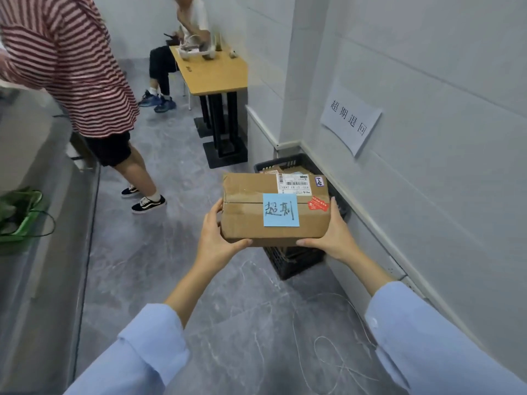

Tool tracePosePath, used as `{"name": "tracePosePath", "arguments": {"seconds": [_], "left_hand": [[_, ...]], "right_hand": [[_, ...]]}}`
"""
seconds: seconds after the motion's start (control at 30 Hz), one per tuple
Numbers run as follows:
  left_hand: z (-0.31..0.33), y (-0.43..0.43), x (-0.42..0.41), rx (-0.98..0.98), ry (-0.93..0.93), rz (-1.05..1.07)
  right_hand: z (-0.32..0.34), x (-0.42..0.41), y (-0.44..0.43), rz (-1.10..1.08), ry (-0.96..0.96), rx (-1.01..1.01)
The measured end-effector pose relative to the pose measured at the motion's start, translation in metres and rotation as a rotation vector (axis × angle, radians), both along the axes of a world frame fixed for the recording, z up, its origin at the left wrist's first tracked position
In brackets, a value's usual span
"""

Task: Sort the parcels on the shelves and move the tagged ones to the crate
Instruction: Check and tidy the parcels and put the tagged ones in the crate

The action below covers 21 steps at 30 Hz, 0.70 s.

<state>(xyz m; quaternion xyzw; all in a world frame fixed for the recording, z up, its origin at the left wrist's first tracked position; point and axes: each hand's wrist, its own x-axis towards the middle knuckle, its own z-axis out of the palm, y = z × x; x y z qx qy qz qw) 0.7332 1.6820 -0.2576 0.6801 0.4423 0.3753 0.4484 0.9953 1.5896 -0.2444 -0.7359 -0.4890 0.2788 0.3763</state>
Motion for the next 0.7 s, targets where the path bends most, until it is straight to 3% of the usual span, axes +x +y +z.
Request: {"name": "tracePosePath", "arguments": {"seconds": [0.27,0.7], "left_hand": [[-0.032,0.071,0.064,-0.054,0.065,-0.015],[-0.116,0.171,0.191,-0.256,0.238,0.063]], "right_hand": [[-0.035,0.066,0.072,0.032,0.093,-0.028],[-0.136,0.214,0.195,0.177,0.202,-0.25]]}}
